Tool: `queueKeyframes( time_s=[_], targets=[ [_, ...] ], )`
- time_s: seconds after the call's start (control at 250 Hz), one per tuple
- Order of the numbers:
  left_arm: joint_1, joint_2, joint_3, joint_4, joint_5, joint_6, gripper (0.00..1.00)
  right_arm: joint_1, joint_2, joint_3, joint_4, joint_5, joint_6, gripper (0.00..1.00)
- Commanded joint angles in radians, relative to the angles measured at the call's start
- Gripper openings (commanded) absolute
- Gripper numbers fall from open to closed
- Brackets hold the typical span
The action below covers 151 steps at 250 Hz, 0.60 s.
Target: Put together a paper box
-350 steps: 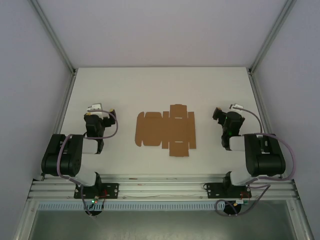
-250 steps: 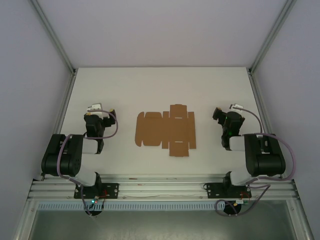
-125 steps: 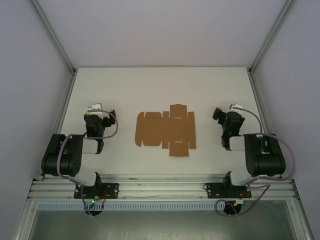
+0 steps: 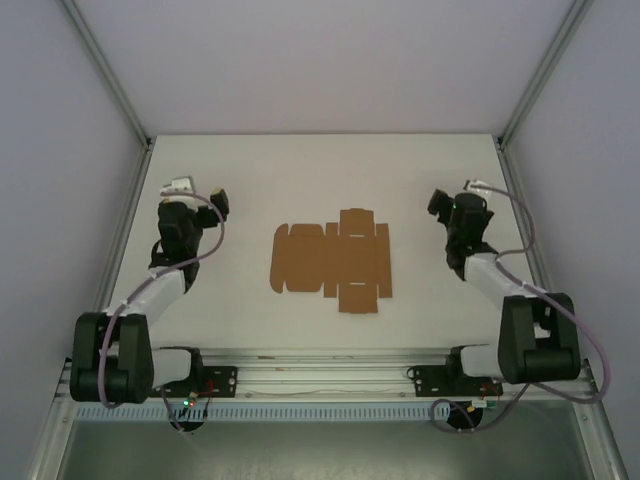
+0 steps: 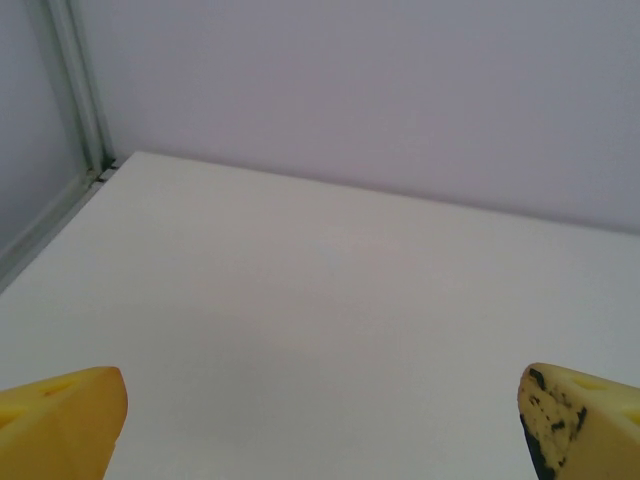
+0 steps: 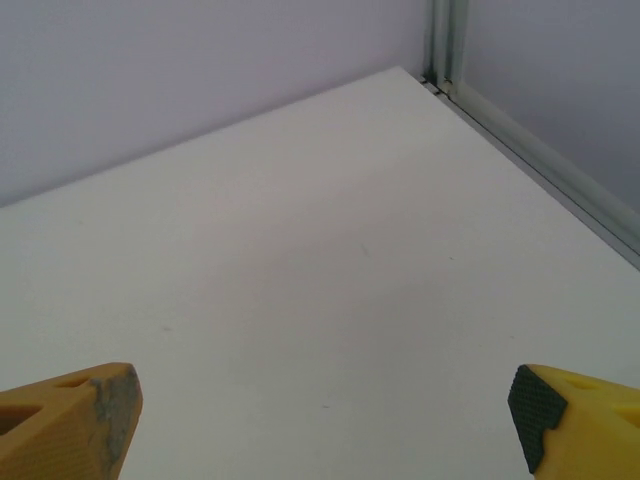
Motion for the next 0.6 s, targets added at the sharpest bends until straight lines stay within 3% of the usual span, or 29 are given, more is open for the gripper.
queueKeyframes(
  time_s=[0.0, 0.236, 0.304, 0.6],
  targets=[
    [-0.039, -0.010, 0.067, -0.293, 0.082, -0.147, 1.00, 0.108, -0.028, 0.079, -0.329, 0.047, 0.115, 0.94],
    [-0.148, 0.026, 0.123, -0.454, 0.250, -0.310, 1.00, 0.361, 0.093, 0.208, -0.555, -0.093, 0.292, 0.86],
    [-0.174, 0.062, 0.139, -0.481, 0.341, -0.318, 1.00, 0.379, 0.153, 0.239, -0.613, -0.161, 0.337, 0.80],
    [-0.217, 0.253, 0.190, -0.539, 0.482, -0.337, 1.00, 0.379, 0.366, 0.235, -0.542, -0.343, 0.410, 0.55]
  ],
)
